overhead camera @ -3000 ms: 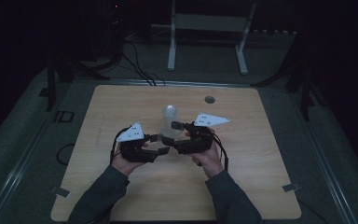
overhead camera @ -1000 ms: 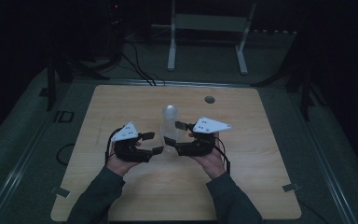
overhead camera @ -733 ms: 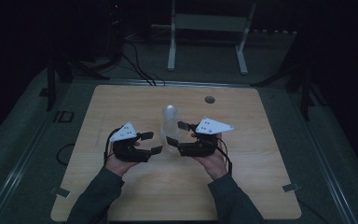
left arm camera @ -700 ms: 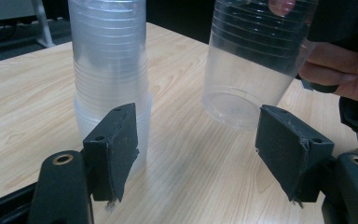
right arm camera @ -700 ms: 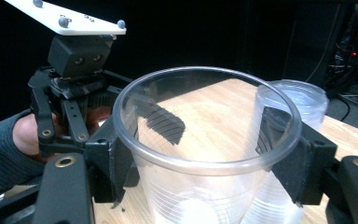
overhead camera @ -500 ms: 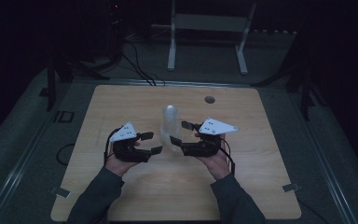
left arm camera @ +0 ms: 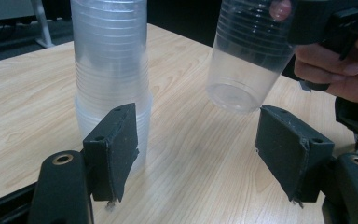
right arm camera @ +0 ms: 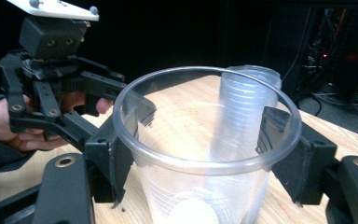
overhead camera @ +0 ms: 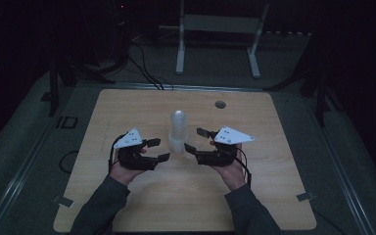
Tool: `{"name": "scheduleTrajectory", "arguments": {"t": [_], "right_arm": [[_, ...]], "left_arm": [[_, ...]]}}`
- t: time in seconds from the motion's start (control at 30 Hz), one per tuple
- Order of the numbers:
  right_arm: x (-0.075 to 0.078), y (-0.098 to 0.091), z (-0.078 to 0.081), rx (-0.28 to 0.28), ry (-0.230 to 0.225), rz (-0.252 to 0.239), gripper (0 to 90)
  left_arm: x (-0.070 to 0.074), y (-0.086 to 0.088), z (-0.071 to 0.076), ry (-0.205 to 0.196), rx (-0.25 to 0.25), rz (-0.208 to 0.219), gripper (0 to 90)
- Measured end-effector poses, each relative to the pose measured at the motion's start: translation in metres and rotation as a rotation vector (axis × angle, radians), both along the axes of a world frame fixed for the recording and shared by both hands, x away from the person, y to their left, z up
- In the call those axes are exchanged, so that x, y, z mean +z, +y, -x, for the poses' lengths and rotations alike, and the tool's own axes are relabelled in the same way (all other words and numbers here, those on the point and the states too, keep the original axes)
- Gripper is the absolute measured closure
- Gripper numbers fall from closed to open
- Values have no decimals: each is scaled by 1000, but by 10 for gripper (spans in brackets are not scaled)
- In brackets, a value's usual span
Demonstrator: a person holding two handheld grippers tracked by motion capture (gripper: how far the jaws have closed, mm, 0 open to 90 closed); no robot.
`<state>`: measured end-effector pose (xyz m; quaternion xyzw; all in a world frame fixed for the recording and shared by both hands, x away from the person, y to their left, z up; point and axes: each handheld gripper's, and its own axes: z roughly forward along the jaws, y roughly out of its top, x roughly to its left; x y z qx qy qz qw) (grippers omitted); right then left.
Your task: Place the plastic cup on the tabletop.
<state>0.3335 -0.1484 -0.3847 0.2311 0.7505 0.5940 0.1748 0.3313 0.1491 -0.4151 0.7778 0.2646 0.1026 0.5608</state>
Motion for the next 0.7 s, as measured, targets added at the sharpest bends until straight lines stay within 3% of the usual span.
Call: {"name": "scheduleTrajectory", "arguments": {"t": [0.7], "right_arm": [[-10, -15, -2, -52, -21, 37, 290]], "left_arm": [[-1, 0, -1, 2, 4, 3, 299]]}}
